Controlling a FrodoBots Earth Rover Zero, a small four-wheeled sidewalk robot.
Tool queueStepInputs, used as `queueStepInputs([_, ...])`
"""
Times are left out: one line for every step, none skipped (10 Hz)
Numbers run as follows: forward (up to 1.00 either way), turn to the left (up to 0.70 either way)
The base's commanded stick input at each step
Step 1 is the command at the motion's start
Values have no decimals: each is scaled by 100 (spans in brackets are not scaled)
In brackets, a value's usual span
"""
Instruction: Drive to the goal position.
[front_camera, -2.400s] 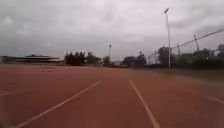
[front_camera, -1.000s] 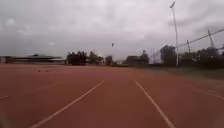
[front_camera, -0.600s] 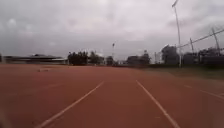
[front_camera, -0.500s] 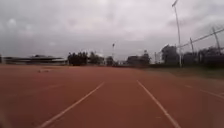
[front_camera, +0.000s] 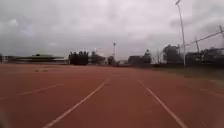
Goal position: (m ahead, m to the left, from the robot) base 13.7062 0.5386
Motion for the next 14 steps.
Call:
queueStepInputs([70,0])
queueStepInputs([70,0])
queueStepInputs([70,0])
queueStepInputs([70,0])
queueStepInputs([70,0])
queueStepInputs([70,0])
queueStepInputs([70,0])
queueStepInputs([70,0])
queueStepInputs([70,0])
queueStepInputs([70,0])
queueStepInputs([70,0])
queueStepInputs([70,0])
queueStepInputs([70,0])
queueStepInputs([70,0])
